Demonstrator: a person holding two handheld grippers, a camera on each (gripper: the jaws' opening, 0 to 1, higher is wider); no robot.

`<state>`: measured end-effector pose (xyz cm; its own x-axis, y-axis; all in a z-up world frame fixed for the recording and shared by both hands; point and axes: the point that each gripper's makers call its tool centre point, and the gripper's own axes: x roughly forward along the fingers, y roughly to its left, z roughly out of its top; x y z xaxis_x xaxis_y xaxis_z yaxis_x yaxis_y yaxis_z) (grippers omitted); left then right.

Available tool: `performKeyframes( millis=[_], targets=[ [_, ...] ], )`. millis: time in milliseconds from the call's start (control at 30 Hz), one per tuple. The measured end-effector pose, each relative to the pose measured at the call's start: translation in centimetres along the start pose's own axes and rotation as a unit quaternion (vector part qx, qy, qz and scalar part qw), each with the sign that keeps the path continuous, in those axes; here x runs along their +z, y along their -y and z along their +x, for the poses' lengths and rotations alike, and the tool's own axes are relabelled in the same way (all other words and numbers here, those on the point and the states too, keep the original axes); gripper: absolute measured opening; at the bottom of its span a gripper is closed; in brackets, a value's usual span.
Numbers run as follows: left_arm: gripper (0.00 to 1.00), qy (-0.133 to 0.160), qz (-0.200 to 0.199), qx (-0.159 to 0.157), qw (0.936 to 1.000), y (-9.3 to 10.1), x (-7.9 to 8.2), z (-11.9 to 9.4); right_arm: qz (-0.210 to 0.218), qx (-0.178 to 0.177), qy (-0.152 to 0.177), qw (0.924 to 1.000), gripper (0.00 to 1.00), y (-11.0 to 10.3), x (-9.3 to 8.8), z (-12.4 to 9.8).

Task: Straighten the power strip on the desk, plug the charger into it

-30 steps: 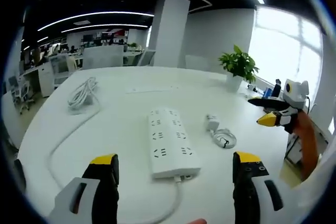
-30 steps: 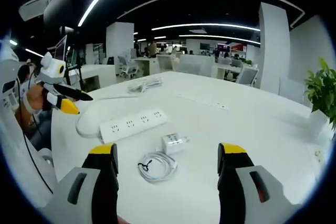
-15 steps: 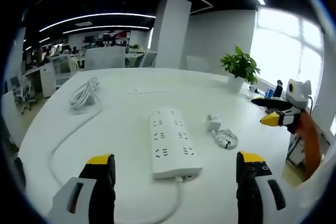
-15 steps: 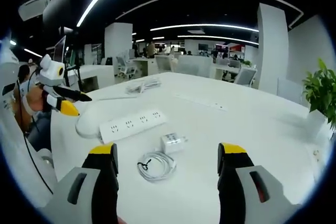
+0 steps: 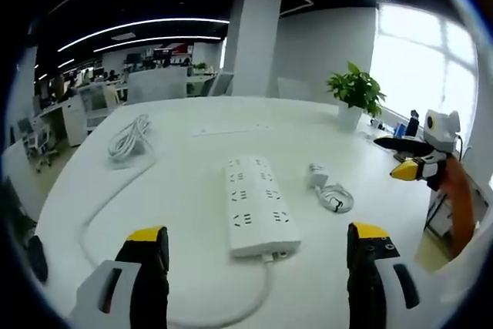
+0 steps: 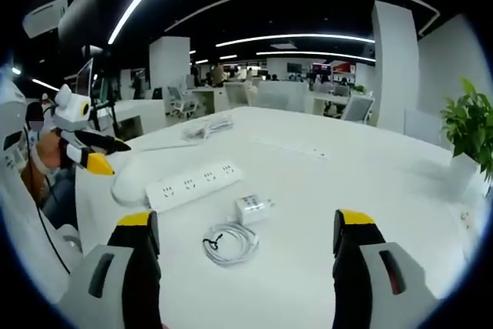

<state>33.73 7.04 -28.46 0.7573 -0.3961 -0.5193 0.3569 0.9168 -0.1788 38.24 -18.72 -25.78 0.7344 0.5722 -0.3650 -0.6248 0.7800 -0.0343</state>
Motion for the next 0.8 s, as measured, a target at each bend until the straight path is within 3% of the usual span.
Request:
performKeyframes(
  millis=[467, 800],
  targets=[
    [0.96, -0.006, 0.007, 0.008, 0.9999, -0.1, -0.2, 0.6, -0.011, -0.012, -0.005, 0.9998, 0.95, 0.6, -0.3, -0.1],
    [0.96, -0.017, 0.012, 0.006, 0.9998, 0.1, -0.5, 1.1, -0.023, 0.000, -0.006, 0.9997, 0.97, 0.3, -0.3, 0.8]
  ],
)
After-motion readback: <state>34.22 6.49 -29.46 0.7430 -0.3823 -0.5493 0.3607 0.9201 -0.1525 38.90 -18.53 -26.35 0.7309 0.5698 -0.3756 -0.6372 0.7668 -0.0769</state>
